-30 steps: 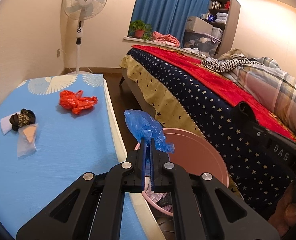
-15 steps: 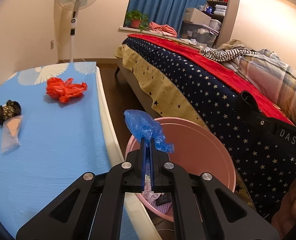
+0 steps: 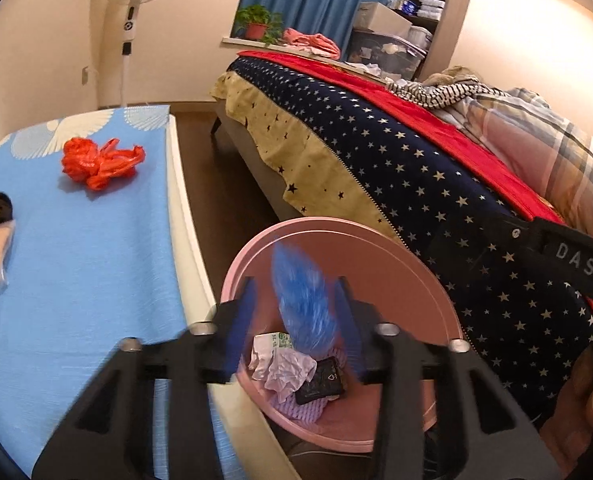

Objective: Collect trash
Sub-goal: 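Open both tools to drop the strap and blue bag into the wastebasket, then move both open tools back toward the red bag and clear bag, then close the right tool on the red plastic bag while the left tool grips the clear bag, then carry the red bag and clear bag with both tools over the pink wastebasket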

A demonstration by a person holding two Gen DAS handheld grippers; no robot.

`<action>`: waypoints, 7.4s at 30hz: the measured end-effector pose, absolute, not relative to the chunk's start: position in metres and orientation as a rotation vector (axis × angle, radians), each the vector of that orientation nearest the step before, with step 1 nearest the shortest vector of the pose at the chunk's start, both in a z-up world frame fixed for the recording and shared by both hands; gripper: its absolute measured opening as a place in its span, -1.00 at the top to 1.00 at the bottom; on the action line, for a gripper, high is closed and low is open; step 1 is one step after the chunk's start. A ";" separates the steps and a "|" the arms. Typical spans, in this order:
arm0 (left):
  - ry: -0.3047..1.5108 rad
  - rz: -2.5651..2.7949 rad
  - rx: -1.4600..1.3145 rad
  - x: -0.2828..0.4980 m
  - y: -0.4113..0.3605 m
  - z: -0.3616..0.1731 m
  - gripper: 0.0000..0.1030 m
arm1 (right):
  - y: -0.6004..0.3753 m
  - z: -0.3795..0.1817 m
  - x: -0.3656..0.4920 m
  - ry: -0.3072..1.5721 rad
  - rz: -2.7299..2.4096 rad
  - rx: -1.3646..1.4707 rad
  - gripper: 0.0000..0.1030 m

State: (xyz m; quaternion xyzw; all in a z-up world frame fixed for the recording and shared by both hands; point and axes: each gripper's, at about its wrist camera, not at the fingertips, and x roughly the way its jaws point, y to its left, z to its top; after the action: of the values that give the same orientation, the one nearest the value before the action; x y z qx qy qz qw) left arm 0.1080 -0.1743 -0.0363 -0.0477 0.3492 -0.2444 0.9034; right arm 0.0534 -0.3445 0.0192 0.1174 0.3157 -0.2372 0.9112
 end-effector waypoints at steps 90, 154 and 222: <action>0.752 0.102 -0.325 0.183 0.074 -0.065 0.17 | -0.175 -0.068 0.285 0.740 0.105 0.459 -0.06; 0.632 -0.146 -0.203 0.077 0.002 0.022 0.77 | -0.206 0.058 0.064 0.568 0.156 0.190 0.94; 0.666 -0.394 -0.081 0.097 -0.133 -0.006 0.77 | -0.313 0.060 0.045 0.551 -0.244 0.251 0.95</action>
State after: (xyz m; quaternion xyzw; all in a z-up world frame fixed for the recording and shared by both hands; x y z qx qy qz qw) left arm 0.0968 -0.1328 -0.0060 -0.0395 0.3248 -0.1919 0.9253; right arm 0.0448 -0.3134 0.0600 0.1234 0.2707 -0.1199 0.9472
